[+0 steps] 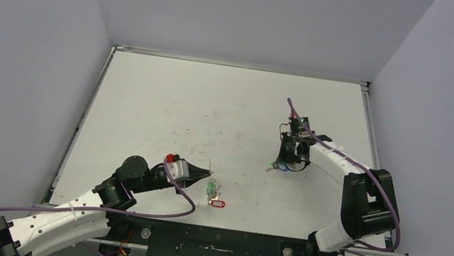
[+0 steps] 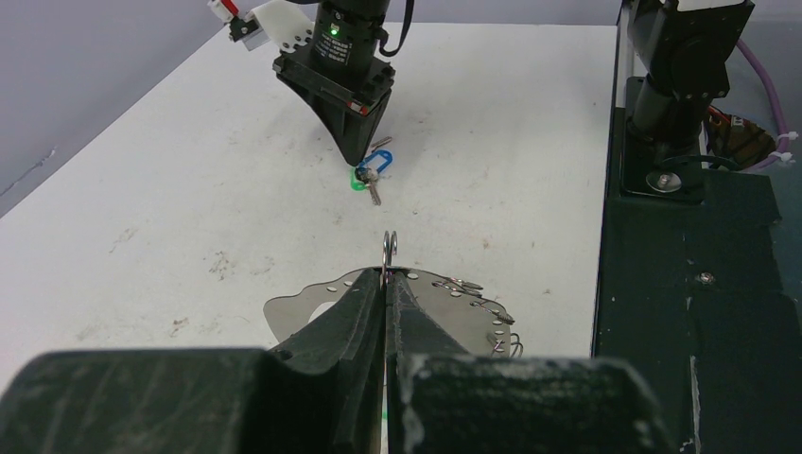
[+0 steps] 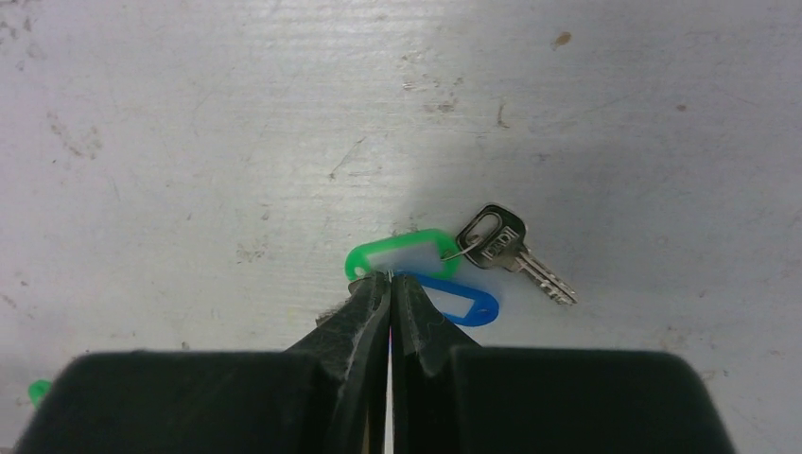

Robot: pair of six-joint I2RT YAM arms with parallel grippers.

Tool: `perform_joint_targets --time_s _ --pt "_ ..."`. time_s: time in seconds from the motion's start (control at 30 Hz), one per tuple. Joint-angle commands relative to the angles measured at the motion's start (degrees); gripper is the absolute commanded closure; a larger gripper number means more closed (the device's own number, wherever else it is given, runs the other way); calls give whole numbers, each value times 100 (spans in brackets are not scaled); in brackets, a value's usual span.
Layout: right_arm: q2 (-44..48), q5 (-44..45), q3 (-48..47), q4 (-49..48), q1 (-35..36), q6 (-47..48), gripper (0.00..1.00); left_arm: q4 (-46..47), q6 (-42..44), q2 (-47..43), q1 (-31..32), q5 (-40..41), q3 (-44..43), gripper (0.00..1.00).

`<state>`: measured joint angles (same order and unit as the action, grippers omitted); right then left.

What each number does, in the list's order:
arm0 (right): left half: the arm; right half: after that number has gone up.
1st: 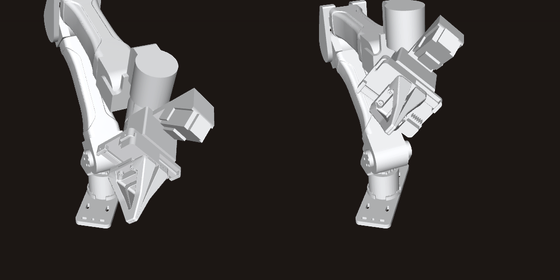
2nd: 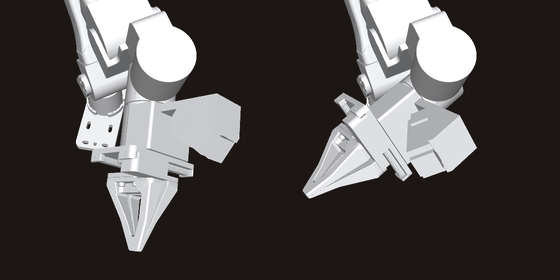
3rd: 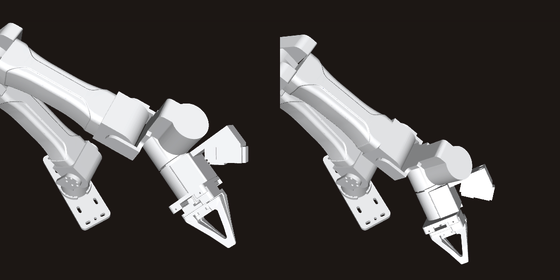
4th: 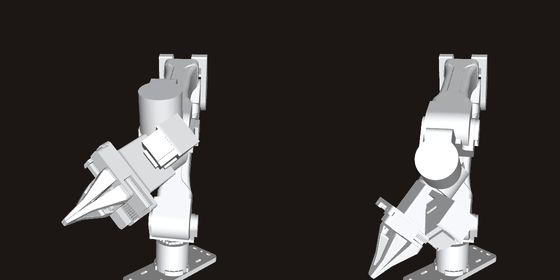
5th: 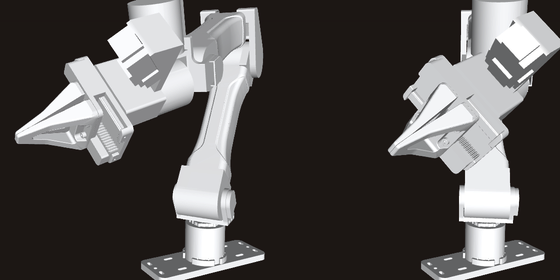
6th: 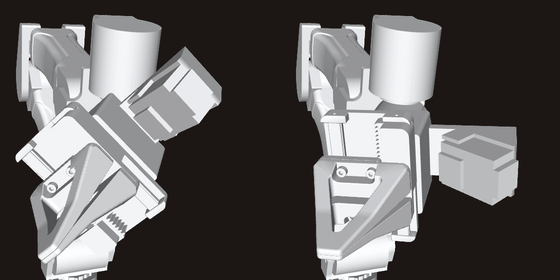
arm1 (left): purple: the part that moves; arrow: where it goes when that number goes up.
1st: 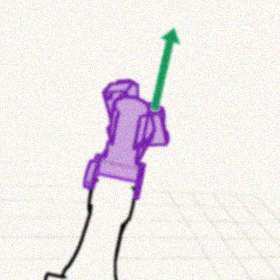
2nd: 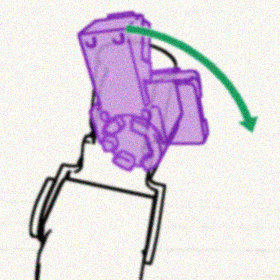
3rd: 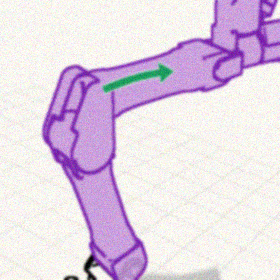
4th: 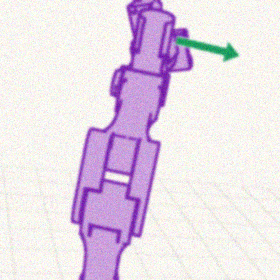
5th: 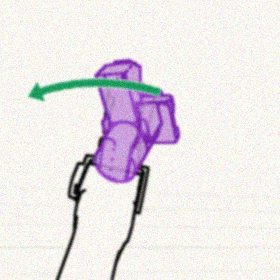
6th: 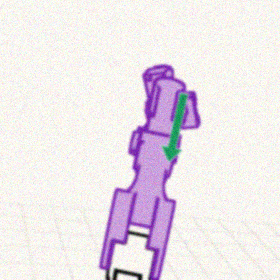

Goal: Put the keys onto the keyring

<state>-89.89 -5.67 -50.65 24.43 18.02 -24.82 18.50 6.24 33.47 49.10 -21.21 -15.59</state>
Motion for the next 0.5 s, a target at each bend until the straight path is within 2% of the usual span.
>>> perform_joint_targets --time_s 0.0,0.3,0.47 --pt "322 -746 -260 61 0 205 100 128 9 -116 20 36 -264 100" --pt "990 -1783 -447 182 28 653 100 13 17 -179 15 58 -286 100" --pt "1592 -1912 -589 181 29 794 100 -83 64 -166 12 39 -370 100"
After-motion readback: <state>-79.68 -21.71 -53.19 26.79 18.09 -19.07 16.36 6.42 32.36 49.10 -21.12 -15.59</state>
